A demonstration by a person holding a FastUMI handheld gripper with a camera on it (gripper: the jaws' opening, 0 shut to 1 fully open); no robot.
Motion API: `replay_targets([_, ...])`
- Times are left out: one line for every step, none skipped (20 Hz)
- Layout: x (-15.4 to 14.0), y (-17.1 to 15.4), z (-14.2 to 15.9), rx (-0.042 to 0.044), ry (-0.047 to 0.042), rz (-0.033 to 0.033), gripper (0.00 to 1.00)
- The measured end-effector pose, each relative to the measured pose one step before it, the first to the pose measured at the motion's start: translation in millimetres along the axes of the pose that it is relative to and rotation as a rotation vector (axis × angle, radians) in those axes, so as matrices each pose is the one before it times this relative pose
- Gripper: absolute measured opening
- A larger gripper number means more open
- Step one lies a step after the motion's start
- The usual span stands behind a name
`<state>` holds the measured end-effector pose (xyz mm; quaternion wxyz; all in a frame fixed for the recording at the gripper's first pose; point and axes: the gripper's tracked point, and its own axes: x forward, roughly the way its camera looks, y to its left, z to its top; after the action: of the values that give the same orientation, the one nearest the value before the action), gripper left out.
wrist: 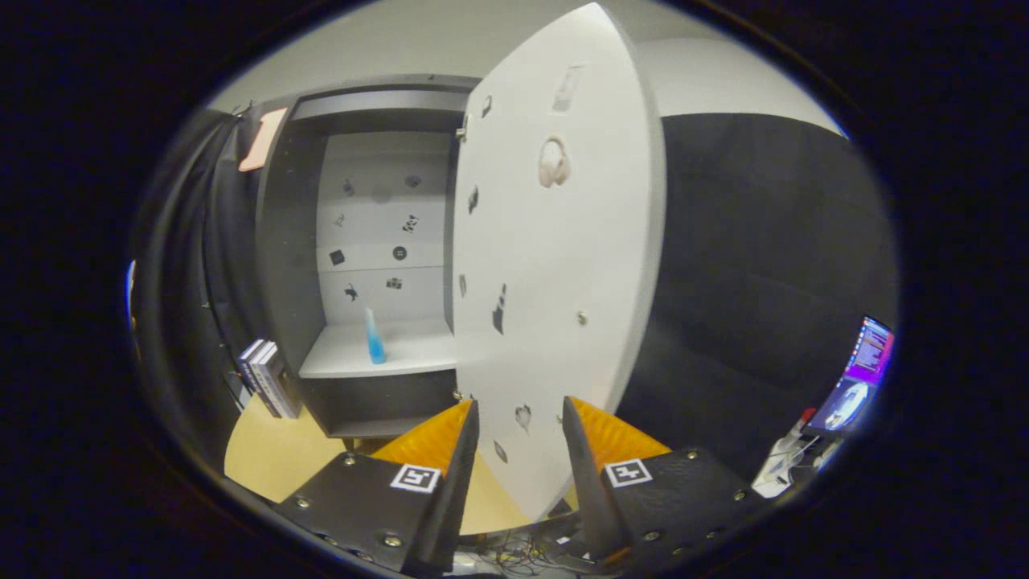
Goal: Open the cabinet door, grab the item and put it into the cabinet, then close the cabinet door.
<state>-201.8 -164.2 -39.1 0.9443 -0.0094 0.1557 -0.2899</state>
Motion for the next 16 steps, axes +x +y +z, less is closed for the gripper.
replay_targets([-1.57, -12.88, -1.46, 0.01382, 0.00464, -0.02667, 0.60])
replay_targets([-2.18, -11.73, -0.55, 0.01514, 0.00179, -0.02486, 0.60])
replay_targets([-0.05, -10.94, -0.39, 0.01042, 0.00004, -0.02043, 0.60])
replay_targets([0.85, -10.08, -1.37, 0.00302, 0.00390, -0.02182, 0.60])
replay_targets([3.55, -11.11, -1.81, -0.00196, 0.00393, -0.02736, 0.60])
replay_targets([3.31, -9.26, -0.83, -0.00171, 0.00227, -0.02276, 0.60])
replay_targets([1.26, -7.63, -0.79, 0.00168, 0.00119, -0.01730, 0.60])
replay_targets([3.29, -4.05, 1.17, 0.00566, -0.00231, -0.00977, 0.60])
replay_targets([4.04, -2.41, 1.35, 0.00706, -0.00497, -0.00548, 0.60])
replay_targets([3.61, -1.46, 1.59, 0.00739, -0.00285, 0.00149, 0.60])
replay_targets([3.18, 0.20, 0.25, 0.00724, -0.00095, 0.00600, 0.60])
replay_targets([3.12, 0.99, 1.97, 0.00998, -0.00610, 0.00789, 0.60])
replay_targets([2.15, -1.44, 1.63, 0.00539, -0.00179, -0.00361, 0.60])
replay_targets([2.84, -3.56, -0.53, -0.00035, 0.00104, 0.00383, 0.60])
replay_targets([0.10, 0.60, -0.71, 0.00064, 0.00429, 0.01271, 0.59])
replay_targets([-0.79, 0.81, 0.21, -0.00066, -0.00050, 0.01744, 0.59])
